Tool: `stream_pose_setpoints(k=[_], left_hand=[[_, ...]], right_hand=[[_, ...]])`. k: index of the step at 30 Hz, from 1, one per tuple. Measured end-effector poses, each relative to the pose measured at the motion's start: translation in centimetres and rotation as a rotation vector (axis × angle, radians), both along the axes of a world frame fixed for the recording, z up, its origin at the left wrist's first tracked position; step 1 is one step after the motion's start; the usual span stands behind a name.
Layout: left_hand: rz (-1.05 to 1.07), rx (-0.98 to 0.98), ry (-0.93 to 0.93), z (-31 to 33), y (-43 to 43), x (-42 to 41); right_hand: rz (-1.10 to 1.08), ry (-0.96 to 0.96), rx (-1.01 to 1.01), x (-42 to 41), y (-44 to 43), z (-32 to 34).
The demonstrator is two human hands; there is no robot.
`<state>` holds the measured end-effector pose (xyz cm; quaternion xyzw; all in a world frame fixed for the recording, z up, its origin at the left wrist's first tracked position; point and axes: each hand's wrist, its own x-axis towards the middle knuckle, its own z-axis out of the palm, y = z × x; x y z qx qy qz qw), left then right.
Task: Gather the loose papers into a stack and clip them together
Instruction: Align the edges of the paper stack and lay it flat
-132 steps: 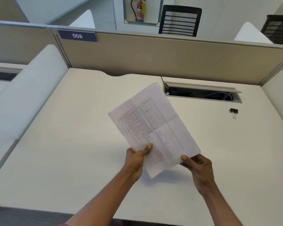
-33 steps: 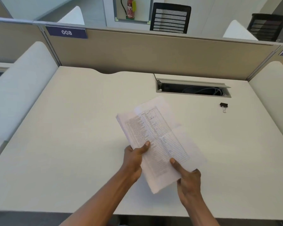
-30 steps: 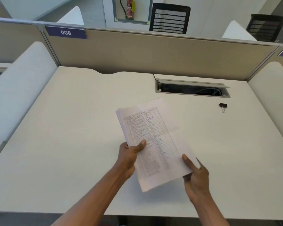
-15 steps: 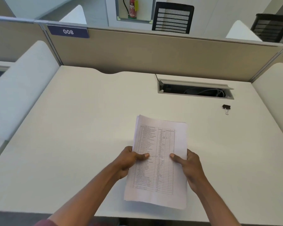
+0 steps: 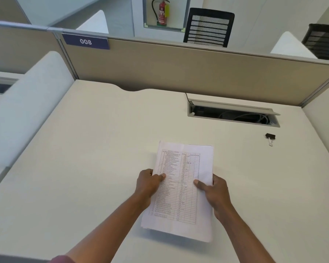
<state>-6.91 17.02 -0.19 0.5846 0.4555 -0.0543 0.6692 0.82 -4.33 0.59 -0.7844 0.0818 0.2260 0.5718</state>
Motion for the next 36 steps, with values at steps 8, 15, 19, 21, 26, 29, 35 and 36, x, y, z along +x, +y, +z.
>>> stream_pose_setpoints(k=[8, 15, 19, 21, 26, 29, 35, 36], left_hand=[[-0.011, 0.299, 0.131, -0.1, -0.9, 3.1], [-0.087, 0.427, 0.336, -0.6, -1.5, 4.4], [-0.075, 0.45, 0.385, -1.0, -2.0, 4.6], [-0.073, 0.459, 0.402, -1.1, -2.2, 4.8], [-0.046, 0.541, 0.369, -1.0, -3.4, 4.9], [-0.076, 0.654, 0.363, -1.2, -3.9, 4.9], [-0.118, 0.737, 0.364, -1.2, -4.4, 5.1], [-0.12, 0.738, 0.357, -1.2, -4.4, 5.2]], right_hand=[[0.064, 0.04, -0.058, 3.5, 1.5, -1.9], [0.156, 0.044, -0.236, 5.3, 3.0, -3.5], [0.189, 0.027, -0.377, 5.8, 3.4, -4.2], [0.178, -0.001, -0.461, 5.9, 3.6, -4.2], [0.129, -0.159, -0.597, 5.2, 3.8, -4.2], [0.11, -0.221, -0.648, 4.6, 3.9, -4.2], [0.113, -0.254, -0.723, 4.0, 4.8, -4.2], [0.112, -0.255, -0.737, 3.9, 4.9, -4.1]])
